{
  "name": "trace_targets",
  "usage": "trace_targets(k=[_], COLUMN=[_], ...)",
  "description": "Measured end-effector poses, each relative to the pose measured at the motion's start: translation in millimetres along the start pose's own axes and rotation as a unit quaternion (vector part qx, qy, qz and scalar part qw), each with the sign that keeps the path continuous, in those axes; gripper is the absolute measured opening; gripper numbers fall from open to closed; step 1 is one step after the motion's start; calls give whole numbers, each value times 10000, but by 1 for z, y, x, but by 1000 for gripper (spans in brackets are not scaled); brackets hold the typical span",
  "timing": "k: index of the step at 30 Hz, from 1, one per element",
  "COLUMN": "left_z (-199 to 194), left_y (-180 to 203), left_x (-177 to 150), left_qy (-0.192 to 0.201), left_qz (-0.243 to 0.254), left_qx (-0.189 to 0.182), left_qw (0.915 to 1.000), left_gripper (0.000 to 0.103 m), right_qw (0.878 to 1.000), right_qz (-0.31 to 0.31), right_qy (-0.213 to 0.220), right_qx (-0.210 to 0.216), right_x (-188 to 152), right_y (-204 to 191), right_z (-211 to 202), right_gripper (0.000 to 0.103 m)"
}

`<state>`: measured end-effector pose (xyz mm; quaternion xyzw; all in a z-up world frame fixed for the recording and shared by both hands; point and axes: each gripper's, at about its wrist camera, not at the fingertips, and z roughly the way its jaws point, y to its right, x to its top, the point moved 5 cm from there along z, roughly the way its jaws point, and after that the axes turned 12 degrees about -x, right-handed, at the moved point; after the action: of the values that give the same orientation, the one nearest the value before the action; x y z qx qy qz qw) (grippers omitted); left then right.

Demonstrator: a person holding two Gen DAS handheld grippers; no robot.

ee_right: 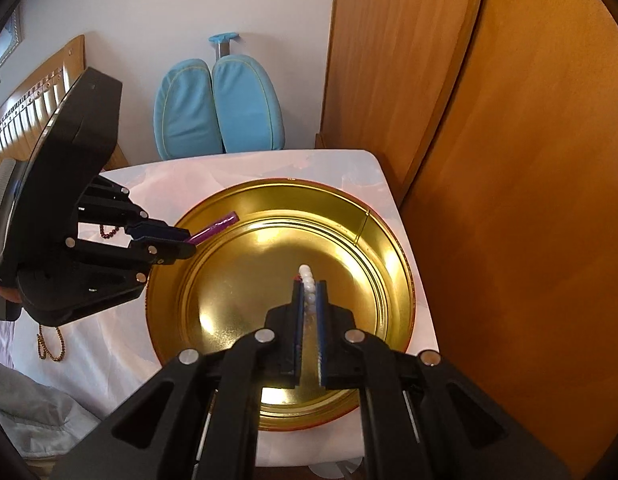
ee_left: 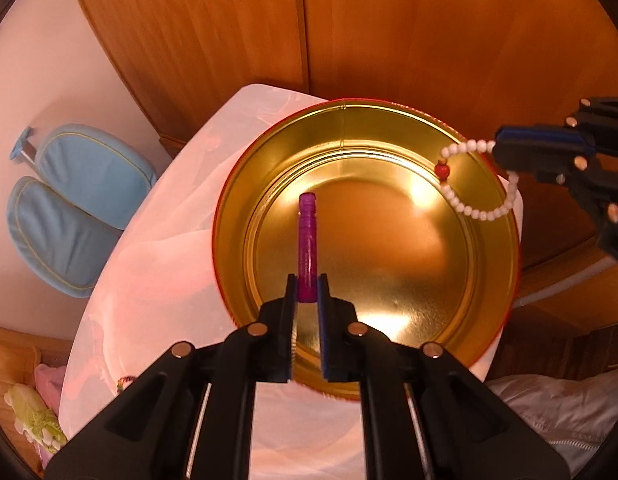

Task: Organize jewelry
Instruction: 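Carry both items over the red tin and release them inside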

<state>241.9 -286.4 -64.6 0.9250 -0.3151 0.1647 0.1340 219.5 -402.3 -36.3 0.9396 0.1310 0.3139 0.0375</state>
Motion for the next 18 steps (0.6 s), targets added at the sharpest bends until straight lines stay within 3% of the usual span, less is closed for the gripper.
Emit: trace_targets(k=[8, 12, 18], left_z=[31, 43, 72], left_y=[-13, -11, -7], left_x=[13, 9, 2], left_qy=[-403, -672, -999], left_qz=[316, 586, 643], left_qx=[-131, -180, -230], left_qw=[9986, 9959, 9926], left_gripper=[10, 10, 10], right_qw=[9981, 9948, 9889], right_qz=[2, 10, -126], right_qy=[-569, -842, -1298], right_qx=[250, 580, 710], right_x=[-5, -6, -17], right_y=[-5, -11, -20], right_z=[43, 55, 87], right_gripper=[7, 7, 7])
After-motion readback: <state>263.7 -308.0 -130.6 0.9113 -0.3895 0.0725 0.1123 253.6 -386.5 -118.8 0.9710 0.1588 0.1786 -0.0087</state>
